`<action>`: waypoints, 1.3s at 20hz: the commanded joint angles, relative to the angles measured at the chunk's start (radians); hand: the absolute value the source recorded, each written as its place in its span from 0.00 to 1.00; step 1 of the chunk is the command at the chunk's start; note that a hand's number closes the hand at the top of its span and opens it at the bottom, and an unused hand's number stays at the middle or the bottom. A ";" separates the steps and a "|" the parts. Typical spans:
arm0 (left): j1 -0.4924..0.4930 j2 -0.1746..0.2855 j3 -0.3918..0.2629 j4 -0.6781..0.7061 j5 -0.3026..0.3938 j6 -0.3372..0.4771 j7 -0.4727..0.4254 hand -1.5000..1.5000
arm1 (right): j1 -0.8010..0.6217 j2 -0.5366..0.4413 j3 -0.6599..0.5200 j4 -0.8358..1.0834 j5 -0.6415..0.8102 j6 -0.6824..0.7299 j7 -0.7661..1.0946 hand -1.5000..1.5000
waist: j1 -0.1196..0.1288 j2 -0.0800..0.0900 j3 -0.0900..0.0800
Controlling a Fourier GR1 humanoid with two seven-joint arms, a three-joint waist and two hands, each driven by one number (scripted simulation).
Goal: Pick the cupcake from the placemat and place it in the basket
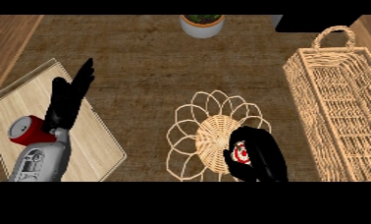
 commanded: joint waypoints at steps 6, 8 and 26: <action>-0.026 0.000 -0.016 -0.016 -0.004 -0.014 0.031 0.50 | -0.247 0.074 0.068 0.178 0.360 0.289 0.488 1.00 | 0.024 0.002 -0.003; -0.023 -0.020 -0.018 0.011 -0.005 -0.002 0.003 0.50 | -0.339 0.090 0.113 0.200 0.369 0.329 0.575 1.00 | 0.018 0.003 -0.001; -0.007 0.004 0.013 0.052 -0.012 -0.004 -0.045 0.50 | -0.610 0.092 0.178 -0.508 -0.006 0.197 1.076 1.00 | -0.003 -0.006 -0.001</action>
